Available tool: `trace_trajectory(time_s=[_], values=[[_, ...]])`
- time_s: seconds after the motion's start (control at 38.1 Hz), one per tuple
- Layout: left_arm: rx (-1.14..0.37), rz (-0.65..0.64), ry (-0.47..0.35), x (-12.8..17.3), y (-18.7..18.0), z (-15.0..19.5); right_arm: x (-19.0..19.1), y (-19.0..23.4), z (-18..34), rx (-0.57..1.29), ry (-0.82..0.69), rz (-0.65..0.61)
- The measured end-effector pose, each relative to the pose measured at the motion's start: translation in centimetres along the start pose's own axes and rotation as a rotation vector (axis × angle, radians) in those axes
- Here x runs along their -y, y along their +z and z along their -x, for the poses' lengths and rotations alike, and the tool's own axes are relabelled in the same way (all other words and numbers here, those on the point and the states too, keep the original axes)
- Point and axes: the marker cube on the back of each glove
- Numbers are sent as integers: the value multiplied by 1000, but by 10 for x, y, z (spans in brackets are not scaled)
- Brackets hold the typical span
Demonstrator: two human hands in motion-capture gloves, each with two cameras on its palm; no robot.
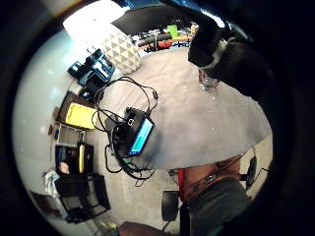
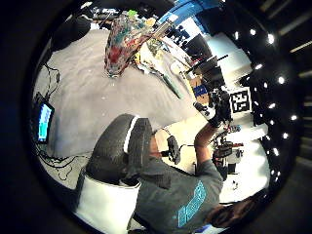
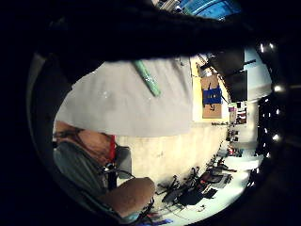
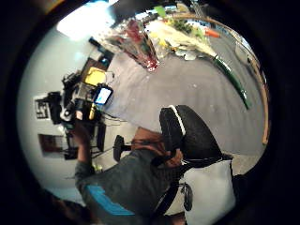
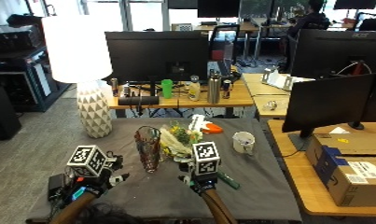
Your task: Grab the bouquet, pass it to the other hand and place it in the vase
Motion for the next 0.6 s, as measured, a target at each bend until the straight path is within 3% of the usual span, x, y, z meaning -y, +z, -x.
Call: trace_trajectory(time_s=[0.26,0.6], values=[[-1,18,26,1,4,-6,12,19,-1,2,-17,-13],[4,18,28,0,2,-11,7,14,8,-6,-26,2]])
